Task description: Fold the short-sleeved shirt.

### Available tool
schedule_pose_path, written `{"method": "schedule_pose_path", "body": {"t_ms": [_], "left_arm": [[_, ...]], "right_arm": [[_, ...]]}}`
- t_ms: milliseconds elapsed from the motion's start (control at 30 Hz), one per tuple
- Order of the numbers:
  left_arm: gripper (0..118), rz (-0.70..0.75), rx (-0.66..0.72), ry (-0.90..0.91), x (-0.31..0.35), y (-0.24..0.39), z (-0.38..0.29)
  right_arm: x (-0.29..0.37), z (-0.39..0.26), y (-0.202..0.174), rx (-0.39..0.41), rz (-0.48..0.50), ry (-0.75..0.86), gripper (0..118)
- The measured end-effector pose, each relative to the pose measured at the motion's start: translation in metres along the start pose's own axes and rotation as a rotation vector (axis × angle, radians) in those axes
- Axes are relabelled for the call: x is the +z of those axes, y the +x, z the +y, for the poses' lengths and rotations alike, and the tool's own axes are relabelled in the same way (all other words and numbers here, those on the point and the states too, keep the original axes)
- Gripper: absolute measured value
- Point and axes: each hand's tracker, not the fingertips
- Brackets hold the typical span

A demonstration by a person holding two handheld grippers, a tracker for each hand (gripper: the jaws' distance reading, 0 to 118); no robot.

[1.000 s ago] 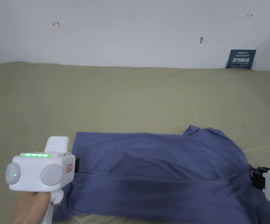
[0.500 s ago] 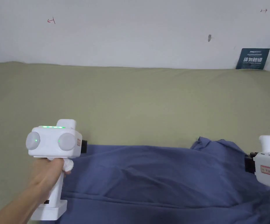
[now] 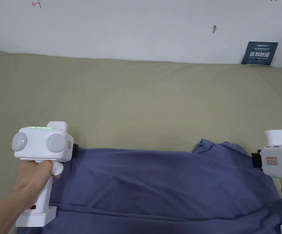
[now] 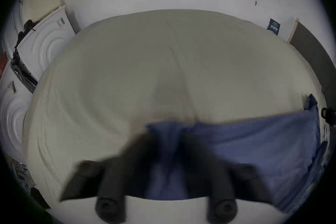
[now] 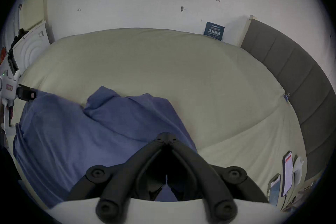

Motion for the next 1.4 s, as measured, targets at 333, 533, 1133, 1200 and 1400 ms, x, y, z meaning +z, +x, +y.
{"method": "schedule_pose_path", "body": {"t_ms": [333,533,1133,1200,1400], "left_arm": [[2,-0.011,-0.032,-0.016,-0.011,0.0,0.003],[2,0.003,-0.055,-0.002,-0.013,0.004,-0.002],[2,-0.046,-0.053,0.129,0.125,-0.035,-0.048],[2,-0.049,-0.056,0.135,0.14,-0.04,-0.067],[2,-0.068,-0.052,0.137,0.169,-0.051,-0.128]], "right_arm": [[-0.014,0.019,-0.002,-0.052,-0.005,-0.098,106],[-0.019,0.002,0.004,-0.086,0.027,-0.166,96],[0.146,-0.023,0.018,-0.047,0.115,0.033,3],[0.166,-0.04,0.02,-0.064,0.133,0.043,3],[0.204,-0.1,0.016,-0.082,0.149,0.057,3]]}}
